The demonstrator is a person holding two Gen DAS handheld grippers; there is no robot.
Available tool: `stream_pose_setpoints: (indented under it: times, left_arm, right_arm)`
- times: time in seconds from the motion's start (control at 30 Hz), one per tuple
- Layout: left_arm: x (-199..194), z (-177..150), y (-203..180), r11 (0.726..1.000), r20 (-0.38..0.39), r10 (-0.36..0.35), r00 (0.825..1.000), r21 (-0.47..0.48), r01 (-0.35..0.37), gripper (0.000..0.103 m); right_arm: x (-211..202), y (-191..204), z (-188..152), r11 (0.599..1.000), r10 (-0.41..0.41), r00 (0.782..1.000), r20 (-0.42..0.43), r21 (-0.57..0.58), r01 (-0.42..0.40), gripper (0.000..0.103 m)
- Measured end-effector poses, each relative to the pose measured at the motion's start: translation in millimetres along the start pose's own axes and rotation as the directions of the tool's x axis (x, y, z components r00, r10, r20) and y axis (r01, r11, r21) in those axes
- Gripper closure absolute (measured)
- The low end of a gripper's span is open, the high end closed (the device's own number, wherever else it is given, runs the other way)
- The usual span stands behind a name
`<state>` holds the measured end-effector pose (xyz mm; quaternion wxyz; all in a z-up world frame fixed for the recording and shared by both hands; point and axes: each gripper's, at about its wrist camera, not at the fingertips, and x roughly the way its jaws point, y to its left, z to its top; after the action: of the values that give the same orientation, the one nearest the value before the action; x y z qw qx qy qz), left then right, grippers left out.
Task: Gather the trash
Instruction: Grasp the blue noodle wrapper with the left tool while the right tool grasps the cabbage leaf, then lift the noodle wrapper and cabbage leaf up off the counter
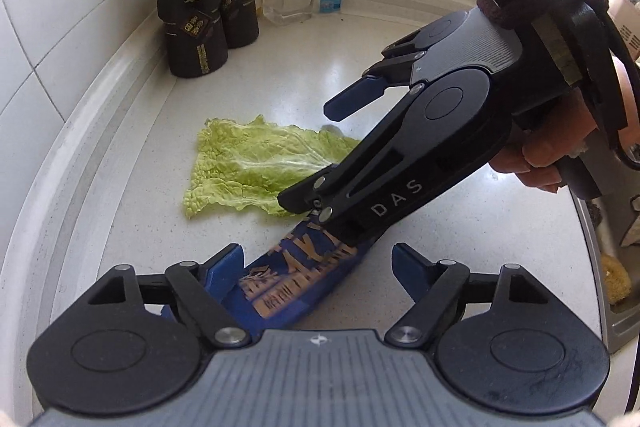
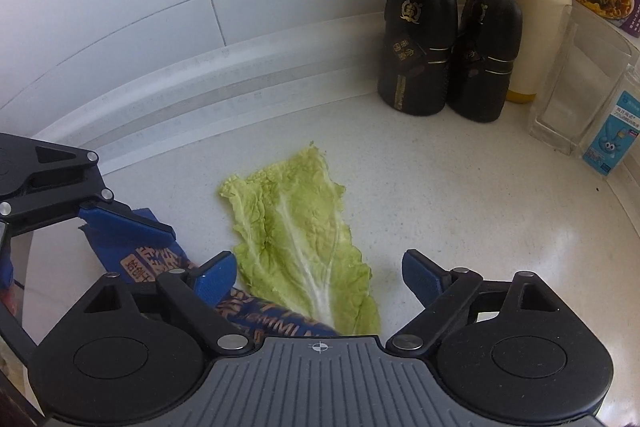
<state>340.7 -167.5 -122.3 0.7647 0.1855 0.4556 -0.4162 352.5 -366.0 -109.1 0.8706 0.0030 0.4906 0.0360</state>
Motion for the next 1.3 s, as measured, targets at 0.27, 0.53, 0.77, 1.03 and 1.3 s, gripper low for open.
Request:
stream_pose_setpoints:
  times: [0.27,0.53,0.77,1.03,1.3]
  left_arm:
    - [5,-10,4,1.000,0.003,0.011,1.000,0.007,-0.011,0.035]
    - [-5,-28,-12,0.998,0.058,0.053,0.997,0.026,-0.055,0.055]
    - [-17,-42,-24,0.996,0.080,0.081,0.993,0.041,-0.085,0.066]
    - [-32,-49,-28,0.997,0.096,0.082,0.992,0.002,-0.083,0.071]
    - [-58,-62,-30,0.997,0.111,0.073,0.991,-0.033,-0.070,0.078]
  right_arm:
    - [-2,7,-5,0.998,-0.032,0.998,0.048,-0.054,0.034,0.065]
    - [-5,11,-11,1.000,-0.024,0.996,0.088,-0.002,0.024,0.087]
    - [-8,8,-12,0.997,-0.052,0.992,0.112,0.069,0.044,0.092]
    - [-29,-3,-8,0.989,-0.087,0.984,0.158,0.133,0.066,0.093]
    - [-55,-4,-3,0.984,-0.093,0.975,0.203,0.168,0.059,0.093]
